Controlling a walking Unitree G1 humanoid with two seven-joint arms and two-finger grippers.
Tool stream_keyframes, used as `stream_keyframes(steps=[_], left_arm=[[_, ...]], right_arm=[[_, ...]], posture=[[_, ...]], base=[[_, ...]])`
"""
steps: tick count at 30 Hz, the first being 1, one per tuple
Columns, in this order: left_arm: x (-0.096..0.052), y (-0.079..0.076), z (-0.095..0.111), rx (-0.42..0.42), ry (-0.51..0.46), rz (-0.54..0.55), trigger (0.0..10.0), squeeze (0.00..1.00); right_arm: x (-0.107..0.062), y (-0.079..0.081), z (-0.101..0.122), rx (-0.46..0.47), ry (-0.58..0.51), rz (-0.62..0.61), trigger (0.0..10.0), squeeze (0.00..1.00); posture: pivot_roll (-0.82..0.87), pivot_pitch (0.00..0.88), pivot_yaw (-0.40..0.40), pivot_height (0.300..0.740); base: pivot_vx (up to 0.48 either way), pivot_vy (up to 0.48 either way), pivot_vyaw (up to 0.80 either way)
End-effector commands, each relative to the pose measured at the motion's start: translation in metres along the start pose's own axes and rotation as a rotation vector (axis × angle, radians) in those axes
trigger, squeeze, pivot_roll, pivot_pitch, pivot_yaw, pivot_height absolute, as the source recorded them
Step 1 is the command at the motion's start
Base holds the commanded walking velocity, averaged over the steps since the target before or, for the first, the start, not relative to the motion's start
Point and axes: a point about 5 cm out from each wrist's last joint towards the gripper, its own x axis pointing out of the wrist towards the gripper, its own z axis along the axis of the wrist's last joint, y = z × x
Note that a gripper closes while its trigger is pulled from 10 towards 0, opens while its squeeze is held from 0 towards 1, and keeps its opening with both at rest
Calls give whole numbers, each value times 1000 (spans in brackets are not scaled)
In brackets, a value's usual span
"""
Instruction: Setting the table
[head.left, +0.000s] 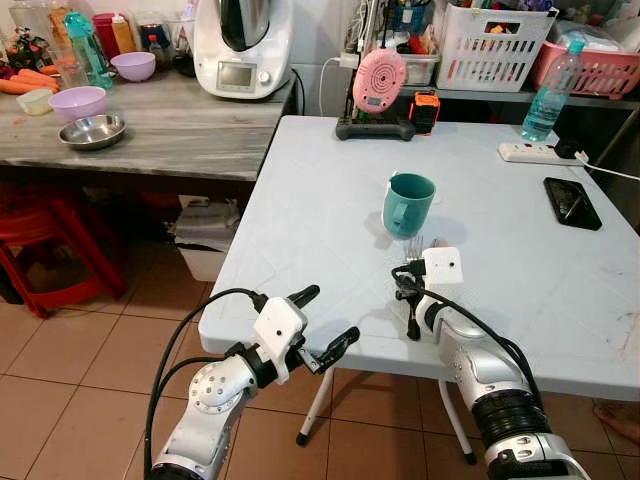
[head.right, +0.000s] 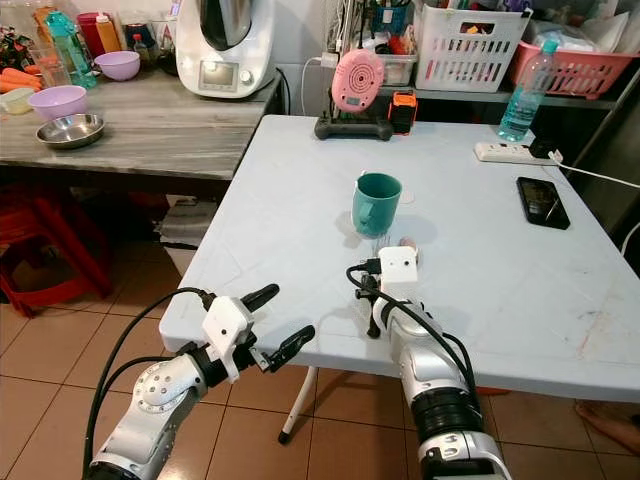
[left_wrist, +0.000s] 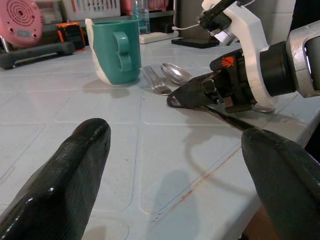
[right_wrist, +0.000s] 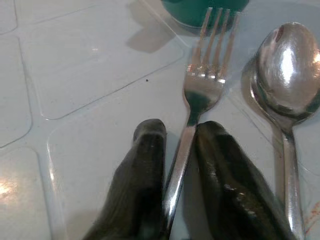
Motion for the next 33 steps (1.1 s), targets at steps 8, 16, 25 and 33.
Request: stream_keyframes(steps=[8,16,25,33], left_arm=[[2,-1,1,25,5,-14,10000,0],[3,-2,2,35,4,-18,10000,0],[0,6,4,55,-9,66,10000,0],[-17,54,1,-14,14,462,10000,0]], right_arm=[[-2,-13,-33,-61,135,-92,0,0],[-2,-12,-32,-50,122,-98,0,0],[-12,-17,-12,106,-42,-116,10000,0],[-28,-27,-10,-14,-159,-231,10000,0]], posture=[[-59,0,-7,740],[-60,0,-11,740],[-54,0,-12,740],[-57,0,-3,740]], base=[[0,0,0],[0,0,0],[0,0,0],[0,0,0]])
